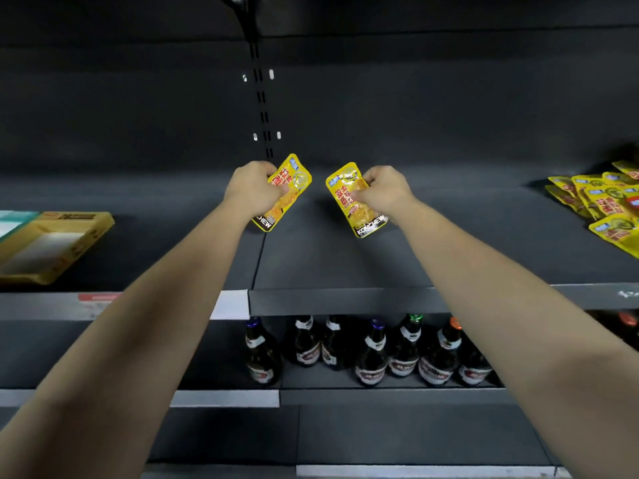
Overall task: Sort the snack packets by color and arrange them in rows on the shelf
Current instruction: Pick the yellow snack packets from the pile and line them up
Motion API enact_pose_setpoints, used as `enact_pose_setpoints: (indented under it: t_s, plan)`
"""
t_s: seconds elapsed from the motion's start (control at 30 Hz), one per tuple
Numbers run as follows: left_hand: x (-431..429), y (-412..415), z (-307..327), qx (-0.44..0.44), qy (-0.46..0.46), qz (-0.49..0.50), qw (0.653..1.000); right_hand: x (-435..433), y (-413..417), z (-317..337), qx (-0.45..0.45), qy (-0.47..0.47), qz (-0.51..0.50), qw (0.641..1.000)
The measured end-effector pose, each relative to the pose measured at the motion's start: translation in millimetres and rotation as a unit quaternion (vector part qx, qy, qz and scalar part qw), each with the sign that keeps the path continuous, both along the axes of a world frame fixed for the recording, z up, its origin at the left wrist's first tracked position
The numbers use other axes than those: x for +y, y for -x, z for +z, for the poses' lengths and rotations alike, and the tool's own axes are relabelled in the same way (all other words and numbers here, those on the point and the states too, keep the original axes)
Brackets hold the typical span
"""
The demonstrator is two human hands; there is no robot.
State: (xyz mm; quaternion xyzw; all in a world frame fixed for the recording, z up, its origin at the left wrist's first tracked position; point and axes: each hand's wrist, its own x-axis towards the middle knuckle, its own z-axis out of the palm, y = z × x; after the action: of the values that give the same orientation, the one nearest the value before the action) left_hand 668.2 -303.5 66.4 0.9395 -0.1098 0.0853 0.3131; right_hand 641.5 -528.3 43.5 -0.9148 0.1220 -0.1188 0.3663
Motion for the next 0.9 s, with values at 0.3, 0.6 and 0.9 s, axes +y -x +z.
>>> enact_pose_setpoints:
  t_s: [0.3, 0.6, 0.9]
  plan:
    - [22.4, -20.3, -7.7, -0.003, 0.011, -0.002, 1.0, 35.3, -31.4, -16.8, 0.006, -0.123, -0.017, 0.992]
    - [37.2, -39.8, -12.6, -0.011, -0.026, 0.003, 1.0, 60.8, -65.0, -31.9, 0.021, -0.08, -0.016, 0.996]
    - [39.0, -48.8, -15.1, -0.015, -0.032, 0.0, 0.999, 63.4, -73.2, -38.0, 0.067, 0.036, -0.021, 0.997]
